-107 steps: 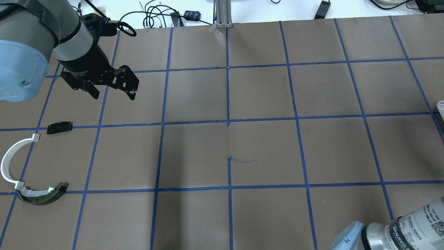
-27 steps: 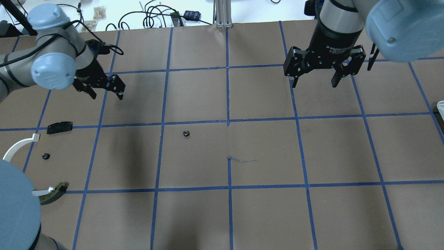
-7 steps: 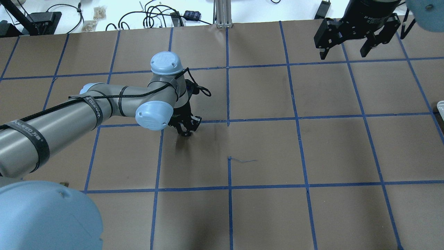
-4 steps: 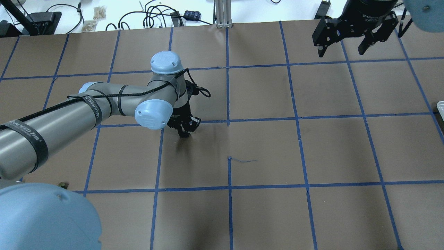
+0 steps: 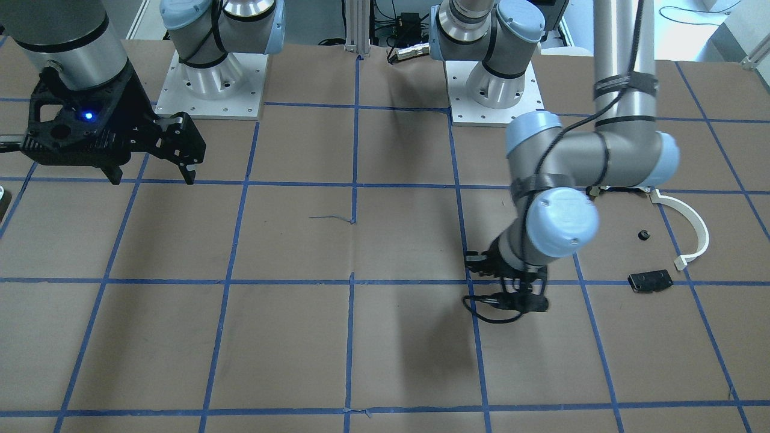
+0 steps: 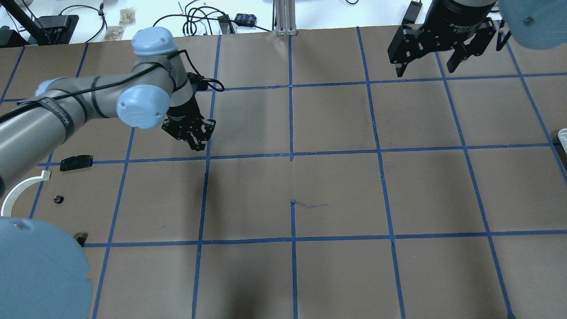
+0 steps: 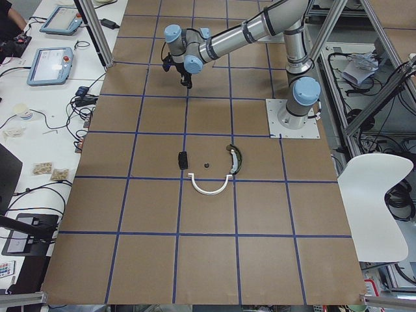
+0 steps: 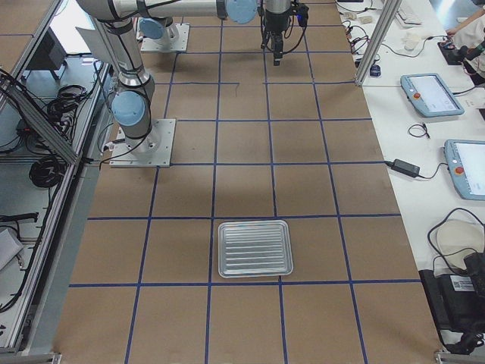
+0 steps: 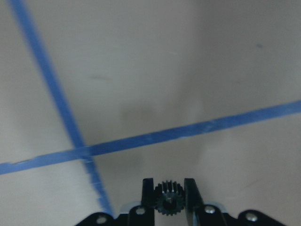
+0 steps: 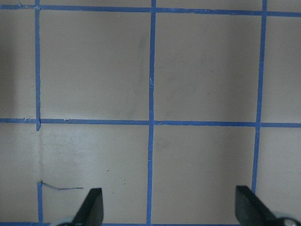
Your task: Place bearing gear from tray to pile
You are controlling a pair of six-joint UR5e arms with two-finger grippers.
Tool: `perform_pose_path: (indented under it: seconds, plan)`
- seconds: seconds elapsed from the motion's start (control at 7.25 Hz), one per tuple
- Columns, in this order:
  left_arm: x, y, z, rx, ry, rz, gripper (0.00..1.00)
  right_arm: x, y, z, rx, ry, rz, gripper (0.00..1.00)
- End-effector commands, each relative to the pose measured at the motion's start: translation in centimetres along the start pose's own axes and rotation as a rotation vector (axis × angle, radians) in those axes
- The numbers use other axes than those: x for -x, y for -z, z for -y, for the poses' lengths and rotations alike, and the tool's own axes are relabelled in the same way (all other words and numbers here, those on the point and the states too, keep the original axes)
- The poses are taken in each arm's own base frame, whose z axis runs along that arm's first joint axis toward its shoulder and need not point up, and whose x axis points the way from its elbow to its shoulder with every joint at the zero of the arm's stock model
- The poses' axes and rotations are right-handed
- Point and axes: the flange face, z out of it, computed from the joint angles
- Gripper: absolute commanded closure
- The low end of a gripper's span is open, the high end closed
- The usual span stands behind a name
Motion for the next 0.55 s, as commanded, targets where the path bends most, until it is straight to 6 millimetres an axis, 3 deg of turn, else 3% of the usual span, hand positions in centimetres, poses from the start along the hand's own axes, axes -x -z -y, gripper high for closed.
perform_pose_path:
  seconds: [0.0, 0.28, 0.41]
  plan:
    - [15.2, 2.1, -0.8, 0.024, 0.096, 0.063, 1.0, 0.1, -0.1, 0.0, 0.002, 0.005, 0.0, 0.0]
    - [26.6, 0.0, -3.6, 0.074, 0.064, 0.021, 1.0, 0.1, -0.1, 0.0, 0.0, 0.005, 0.004, 0.0]
    - [30.9, -2.1, -5.3, 0.103, 0.088, -0.006, 1.0, 0.1, -0.1, 0.0, 0.0, 0.005, 0.007, 0.0]
